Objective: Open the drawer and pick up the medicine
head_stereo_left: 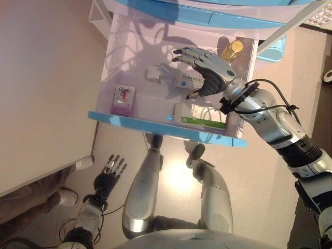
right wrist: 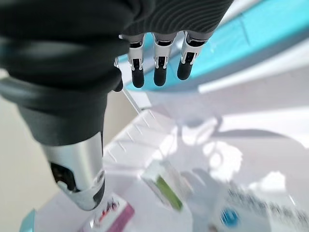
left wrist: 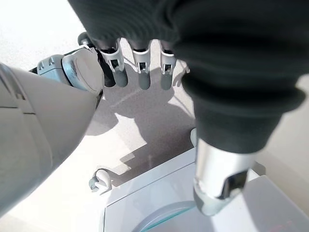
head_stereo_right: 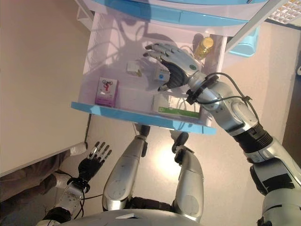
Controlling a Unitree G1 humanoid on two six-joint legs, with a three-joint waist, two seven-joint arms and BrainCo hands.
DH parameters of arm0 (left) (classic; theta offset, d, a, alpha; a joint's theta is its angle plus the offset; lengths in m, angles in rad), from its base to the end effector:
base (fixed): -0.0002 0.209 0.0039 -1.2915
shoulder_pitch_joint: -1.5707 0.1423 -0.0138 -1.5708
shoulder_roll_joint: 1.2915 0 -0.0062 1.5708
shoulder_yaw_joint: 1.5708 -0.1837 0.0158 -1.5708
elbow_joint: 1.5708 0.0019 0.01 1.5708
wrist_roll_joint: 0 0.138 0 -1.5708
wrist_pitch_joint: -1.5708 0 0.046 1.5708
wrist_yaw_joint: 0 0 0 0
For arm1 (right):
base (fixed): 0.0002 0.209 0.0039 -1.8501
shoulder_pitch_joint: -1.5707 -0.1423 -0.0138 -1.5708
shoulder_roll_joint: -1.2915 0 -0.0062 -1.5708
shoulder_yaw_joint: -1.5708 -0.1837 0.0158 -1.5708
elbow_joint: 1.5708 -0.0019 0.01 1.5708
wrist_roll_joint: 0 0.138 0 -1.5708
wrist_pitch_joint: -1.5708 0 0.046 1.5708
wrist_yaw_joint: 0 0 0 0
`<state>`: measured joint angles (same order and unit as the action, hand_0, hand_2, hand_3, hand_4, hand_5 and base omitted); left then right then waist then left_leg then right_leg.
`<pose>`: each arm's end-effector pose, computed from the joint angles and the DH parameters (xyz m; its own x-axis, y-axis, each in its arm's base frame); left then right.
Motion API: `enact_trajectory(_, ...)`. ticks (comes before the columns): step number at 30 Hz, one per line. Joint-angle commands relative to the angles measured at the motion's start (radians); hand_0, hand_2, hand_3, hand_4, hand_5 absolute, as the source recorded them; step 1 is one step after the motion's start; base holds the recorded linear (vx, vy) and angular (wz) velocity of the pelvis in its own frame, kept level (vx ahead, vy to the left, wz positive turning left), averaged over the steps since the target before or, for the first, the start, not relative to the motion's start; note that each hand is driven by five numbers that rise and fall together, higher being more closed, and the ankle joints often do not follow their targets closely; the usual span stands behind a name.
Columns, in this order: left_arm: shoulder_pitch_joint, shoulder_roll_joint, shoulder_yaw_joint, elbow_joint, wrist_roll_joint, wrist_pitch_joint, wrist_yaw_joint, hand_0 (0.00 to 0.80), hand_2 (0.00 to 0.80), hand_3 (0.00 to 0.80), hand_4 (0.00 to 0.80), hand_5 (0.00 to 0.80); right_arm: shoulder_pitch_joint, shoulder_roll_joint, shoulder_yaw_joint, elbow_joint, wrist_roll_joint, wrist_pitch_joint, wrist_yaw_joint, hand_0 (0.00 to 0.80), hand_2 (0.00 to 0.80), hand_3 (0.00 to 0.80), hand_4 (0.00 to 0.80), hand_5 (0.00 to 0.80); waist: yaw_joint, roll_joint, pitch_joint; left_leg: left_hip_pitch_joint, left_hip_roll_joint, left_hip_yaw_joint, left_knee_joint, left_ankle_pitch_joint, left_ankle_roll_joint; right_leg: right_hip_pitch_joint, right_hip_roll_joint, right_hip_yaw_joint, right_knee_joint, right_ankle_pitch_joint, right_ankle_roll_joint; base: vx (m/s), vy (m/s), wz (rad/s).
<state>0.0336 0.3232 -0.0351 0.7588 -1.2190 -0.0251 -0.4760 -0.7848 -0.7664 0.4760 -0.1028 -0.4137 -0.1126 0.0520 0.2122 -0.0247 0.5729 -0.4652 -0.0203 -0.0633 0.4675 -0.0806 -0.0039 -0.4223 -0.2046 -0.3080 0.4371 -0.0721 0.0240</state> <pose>0.1355 0.2466 -0.0690 0.9300 -0.0595 -0.3628 -0.2579 0.5977 -0.7591 0.2732 -0.1462 0.2308 0.6465 0.6778 0.3502 0.2208 0.2731 -0.9363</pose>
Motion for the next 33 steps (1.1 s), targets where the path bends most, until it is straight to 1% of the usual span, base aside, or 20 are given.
enact_trajectory(1, 0.091, 0.003, -0.014, -0.057, -0.010, -0.004, -0.012, 0.000, 0.000, 0.000, 0.000, 0.000, -0.078, -0.035, -0.011, -0.096, 0.013, 0.016, -0.018, 0.000, 0.000, 0.000, 0.000, 0.000, 0.007, 0.041, -0.053, 0.073, -0.028, 0.082, -0.110, -0.049, 0.062, 0.035, 0.020, 0.024, 0.152, -0.092, 0.047, 0.000, 0.000, 0.00)
enact_trajectory(5, 0.097, 0.004, -0.014, -0.063, -0.005, 0.004, -0.009, 0.000, 0.000, 0.000, 0.000, 0.000, -0.125, -0.033, 0.003, -0.103, 0.042, 0.056, -0.008, 0.000, 0.000, 0.000, 0.000, 0.000, 0.018, 0.042, -0.053, 0.079, -0.031, 0.073, -0.110, -0.048, 0.061, 0.044, 0.020, 0.021, 0.154, -0.100, 0.042, 0.025, -0.002, 0.00)
enact_trajectory(8, 0.100, 0.007, -0.011, -0.065, -0.002, 0.010, -0.006, 0.000, 0.000, 0.000, 0.000, 0.000, -0.139, -0.027, 0.007, -0.104, 0.055, 0.063, 0.009, 0.000, 0.000, 0.000, 0.000, 0.000, 0.023, 0.042, -0.053, 0.079, -0.033, 0.069, -0.105, -0.050, 0.061, 0.047, 0.019, 0.019, 0.154, -0.103, 0.040, 0.010, -0.003, 0.01)
enact_trajectory(10, 0.102, 0.005, -0.005, -0.067, 0.004, 0.018, -0.003, 0.000, 0.000, 0.000, 0.000, 0.000, -0.153, -0.020, 0.019, -0.112, 0.065, 0.086, 0.037, 0.000, 0.000, 0.000, 0.000, 0.000, 0.029, 0.041, -0.053, 0.077, -0.038, 0.062, -0.100, -0.049, 0.060, 0.051, 0.020, 0.020, 0.152, -0.107, 0.036, 0.015, 0.001, 0.00)
enact_trajectory(15, 0.098, 0.001, -0.008, -0.068, 0.007, 0.020, -0.006, 0.000, 0.000, 0.000, 0.000, 0.000, -0.172, 0.009, 0.058, -0.089, 0.045, 0.115, 0.067, 0.000, 0.000, 0.000, 0.000, 0.000, 0.039, 0.046, -0.053, 0.067, -0.042, 0.056, -0.092, -0.047, 0.060, 0.046, 0.018, 0.015, 0.158, -0.116, 0.028, 0.000, 0.000, 0.00)
enact_trajectory(19, 0.095, -0.002, -0.011, -0.065, 0.009, 0.019, -0.001, 0.000, 0.000, 0.000, 0.000, 0.000, -0.184, 0.029, 0.088, -0.037, 0.050, 0.140, 0.078, 0.000, 0.000, 0.000, 0.000, 0.000, 0.048, 0.048, -0.053, 0.056, -0.044, 0.050, -0.083, -0.046, 0.059, 0.040, 0.015, 0.010, 0.168, -0.124, 0.023, 0.001, 0.006, 0.05)
enact_trajectory(25, 0.092, -0.001, -0.008, -0.068, 0.016, 0.030, 0.005, 0.000, 0.000, 0.000, 0.000, 0.000, -0.194, 0.061, 0.125, 0.059, 0.013, 0.152, 0.088, 0.000, 0.000, 0.000, 0.000, 0.000, 0.060, 0.052, -0.053, 0.043, -0.045, 0.042, -0.082, -0.041, 0.059, 0.029, 0.012, 0.002, 0.173, -0.124, 0.020, 0.001, -0.001, 0.03)
enact_trajectory(29, 0.093, -0.006, -0.010, -0.068, 0.022, 0.033, 0.002, 0.000, 0.000, 0.000, 0.000, 0.000, -0.198, 0.080, 0.155, 0.137, -0.033, 0.159, 0.069, 0.000, 0.000, 0.000, 0.000, 0.000, 0.068, 0.056, -0.053, 0.035, -0.047, 0.035, -0.081, -0.038, 0.060, 0.023, 0.010, -0.002, 0.174, -0.126, 0.017, 0.001, 0.006, 0.04)
enact_trajectory(33, 0.088, -0.006, -0.016, -0.066, 0.017, 0.034, 0.003, 0.000, 0.000, 0.000, 0.000, 0.000, -0.204, 0.086, 0.165, 0.184, -0.036, 0.171, 0.044, 0.000, 0.000, 0.000, 0.000, 0.000, 0.072, 0.057, -0.053, 0.025, -0.049, 0.031, -0.079, -0.036, 0.060, 0.016, 0.011, -0.003, 0.174, -0.125, 0.016, -0.005, 0.013, 0.06)
